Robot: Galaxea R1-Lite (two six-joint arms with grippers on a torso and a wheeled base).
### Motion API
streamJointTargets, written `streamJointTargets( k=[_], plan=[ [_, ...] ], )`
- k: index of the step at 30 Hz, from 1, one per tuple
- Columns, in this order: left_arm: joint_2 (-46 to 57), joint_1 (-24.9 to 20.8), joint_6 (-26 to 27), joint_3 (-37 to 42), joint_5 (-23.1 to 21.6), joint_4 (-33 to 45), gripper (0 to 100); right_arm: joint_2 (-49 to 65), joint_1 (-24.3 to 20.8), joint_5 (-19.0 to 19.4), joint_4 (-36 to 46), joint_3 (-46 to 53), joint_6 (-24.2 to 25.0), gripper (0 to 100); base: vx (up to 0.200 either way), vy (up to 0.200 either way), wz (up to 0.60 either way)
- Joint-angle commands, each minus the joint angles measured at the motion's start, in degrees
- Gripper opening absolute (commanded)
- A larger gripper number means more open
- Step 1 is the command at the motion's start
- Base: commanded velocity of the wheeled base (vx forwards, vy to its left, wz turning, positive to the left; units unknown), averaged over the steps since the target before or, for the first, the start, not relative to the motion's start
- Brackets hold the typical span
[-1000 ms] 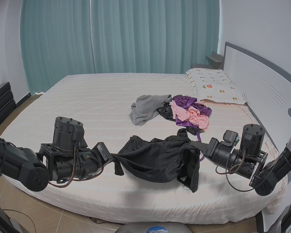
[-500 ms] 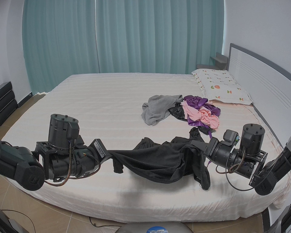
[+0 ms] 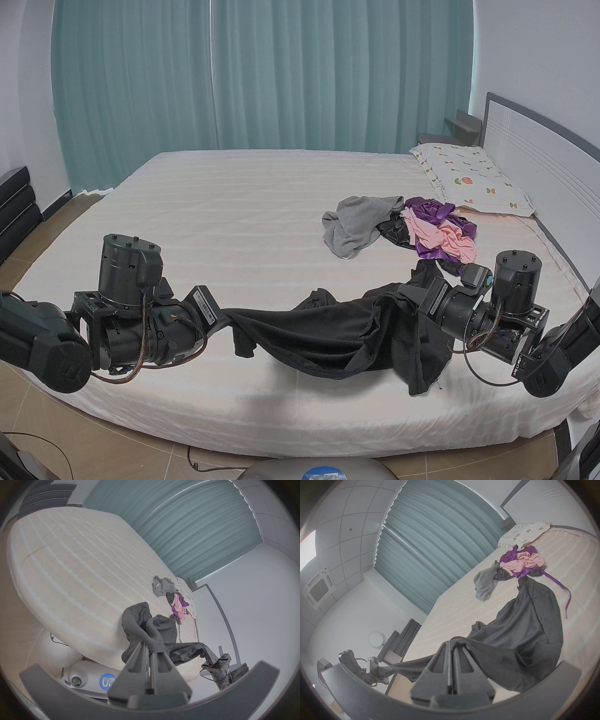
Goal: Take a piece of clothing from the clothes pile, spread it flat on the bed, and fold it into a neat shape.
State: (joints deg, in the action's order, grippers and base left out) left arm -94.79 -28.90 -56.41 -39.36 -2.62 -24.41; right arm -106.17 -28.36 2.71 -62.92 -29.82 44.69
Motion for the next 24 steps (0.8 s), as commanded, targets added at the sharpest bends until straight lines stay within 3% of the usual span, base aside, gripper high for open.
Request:
streamJointTargets(
  k=[1, 24],
  plan=[
    [0.0, 0.0, 0.1, 0.0, 0.1, 0.0, 0, 0.3, 0.0, 0.0, -0.4, -0.2, 0.0, 0, 0.000, 0.200, 0.00],
    [0.7, 0.0, 0.2, 0.1, 0.2, -0.1, 0, 1.8, 1.3, 0.1, -1.0, -0.7, 0.1, 0, 0.000, 0.200, 0.00]
  ],
)
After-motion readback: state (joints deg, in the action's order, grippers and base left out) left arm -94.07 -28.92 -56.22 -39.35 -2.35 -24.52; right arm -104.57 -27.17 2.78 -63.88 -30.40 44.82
